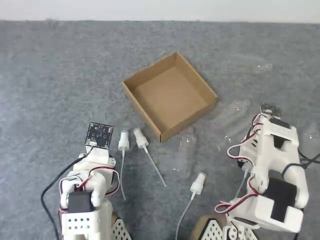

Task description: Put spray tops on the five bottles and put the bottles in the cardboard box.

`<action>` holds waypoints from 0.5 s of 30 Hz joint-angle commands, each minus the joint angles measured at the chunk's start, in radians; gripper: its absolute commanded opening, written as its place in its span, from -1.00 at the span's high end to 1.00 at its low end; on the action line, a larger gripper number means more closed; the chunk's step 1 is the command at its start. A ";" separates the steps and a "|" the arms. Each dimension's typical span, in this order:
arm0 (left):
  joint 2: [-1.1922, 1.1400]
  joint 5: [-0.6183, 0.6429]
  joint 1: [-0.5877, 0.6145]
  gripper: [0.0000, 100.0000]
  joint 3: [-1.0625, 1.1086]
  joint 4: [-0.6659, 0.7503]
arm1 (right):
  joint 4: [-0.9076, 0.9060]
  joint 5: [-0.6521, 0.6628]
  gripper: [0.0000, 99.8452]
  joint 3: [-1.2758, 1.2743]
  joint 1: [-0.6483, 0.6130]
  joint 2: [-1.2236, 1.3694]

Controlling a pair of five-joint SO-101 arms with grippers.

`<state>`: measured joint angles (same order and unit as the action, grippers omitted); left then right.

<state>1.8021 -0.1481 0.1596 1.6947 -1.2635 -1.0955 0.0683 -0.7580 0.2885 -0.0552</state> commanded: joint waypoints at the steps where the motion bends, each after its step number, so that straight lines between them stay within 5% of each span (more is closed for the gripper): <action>1: 0.020 -0.008 0.005 0.95 -0.010 0.000 | 0.033 0.032 0.99 0.115 -0.007 0.005; 15: 0.020 -0.008 0.005 0.95 -0.010 0.000 | -0.245 0.031 0.99 0.535 -0.028 0.002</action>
<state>1.8021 -0.1481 0.1611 1.6947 -1.2635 -1.2797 0.0775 -0.3406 0.2808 -0.0245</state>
